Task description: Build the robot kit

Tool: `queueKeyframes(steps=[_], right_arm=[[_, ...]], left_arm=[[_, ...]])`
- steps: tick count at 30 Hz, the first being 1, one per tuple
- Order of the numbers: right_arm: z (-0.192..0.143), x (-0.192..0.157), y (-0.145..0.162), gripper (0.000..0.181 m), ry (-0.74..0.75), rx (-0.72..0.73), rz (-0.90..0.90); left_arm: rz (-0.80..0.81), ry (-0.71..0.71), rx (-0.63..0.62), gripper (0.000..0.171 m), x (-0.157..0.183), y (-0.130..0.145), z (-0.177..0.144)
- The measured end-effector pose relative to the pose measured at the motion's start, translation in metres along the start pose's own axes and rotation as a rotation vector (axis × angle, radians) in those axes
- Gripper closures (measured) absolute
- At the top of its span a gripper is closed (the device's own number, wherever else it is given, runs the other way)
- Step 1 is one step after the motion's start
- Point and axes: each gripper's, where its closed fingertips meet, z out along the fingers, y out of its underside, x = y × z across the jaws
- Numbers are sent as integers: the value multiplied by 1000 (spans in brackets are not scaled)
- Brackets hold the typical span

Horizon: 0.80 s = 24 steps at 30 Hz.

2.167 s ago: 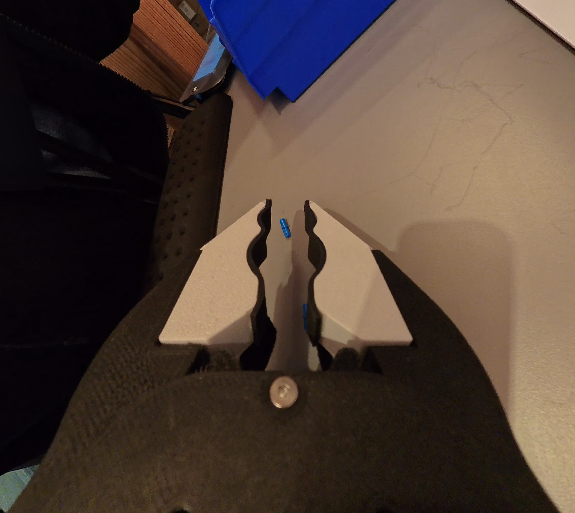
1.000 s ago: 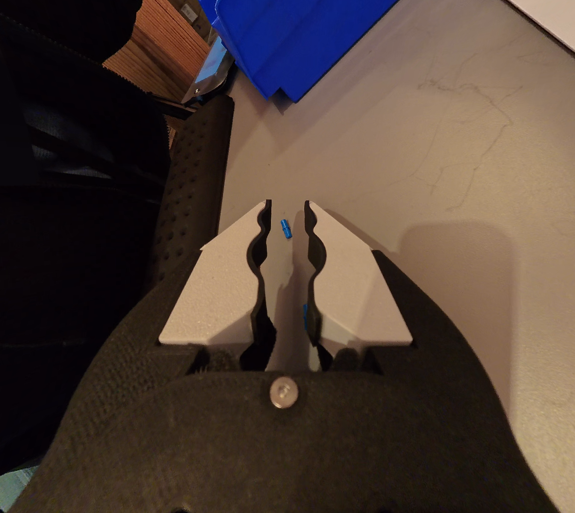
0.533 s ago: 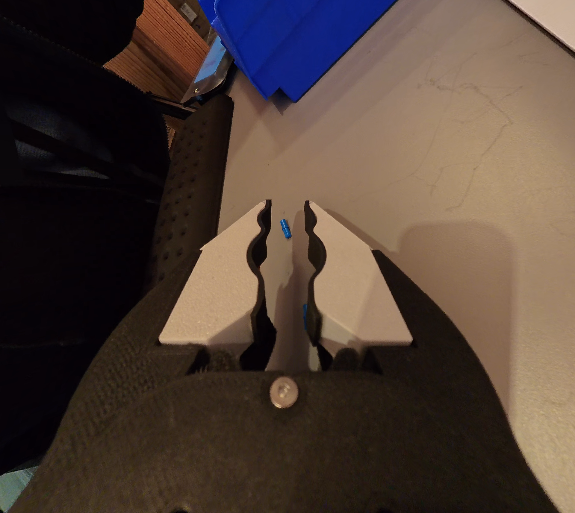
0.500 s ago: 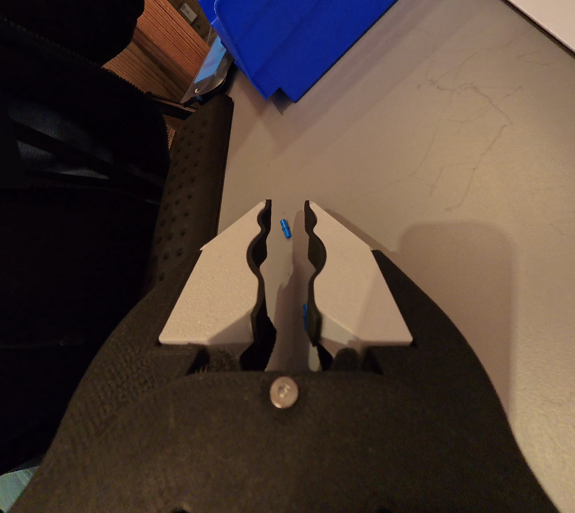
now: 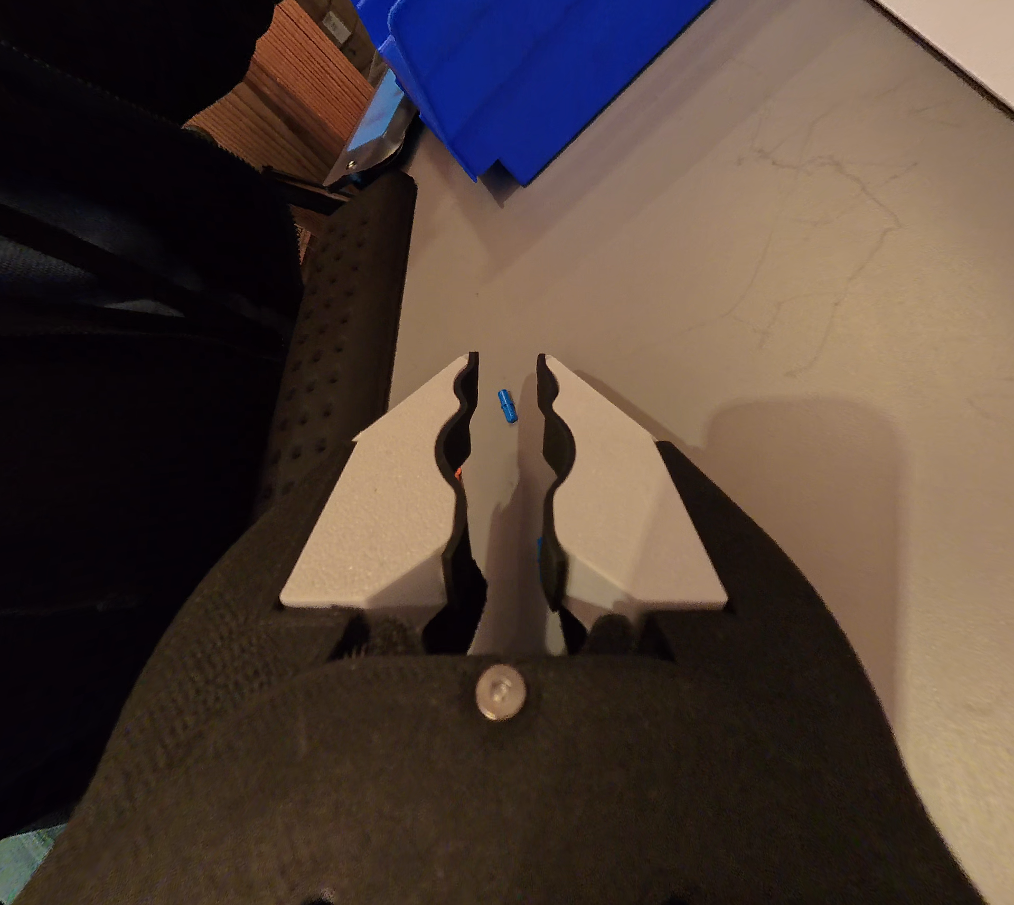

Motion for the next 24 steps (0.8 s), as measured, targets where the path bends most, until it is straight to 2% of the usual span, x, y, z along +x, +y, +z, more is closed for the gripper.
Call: queueKeyframes(steps=[9, 18, 21, 24], right_arm=[[0, 0, 0, 162, 0, 1, 0], [0, 1, 1, 162, 1, -3, 3], [1, 0, 1, 162, 1, -5, 2], [1, 1, 1, 162, 1, -5, 3]], left_arm=[[11, 25, 104, 135, 18, -3, -11], [108, 241, 241, 135, 79, -2, -41], [78, 245, 311, 124, 75, -2, -53], [26, 214, 376, 123, 58, 1, -63]])
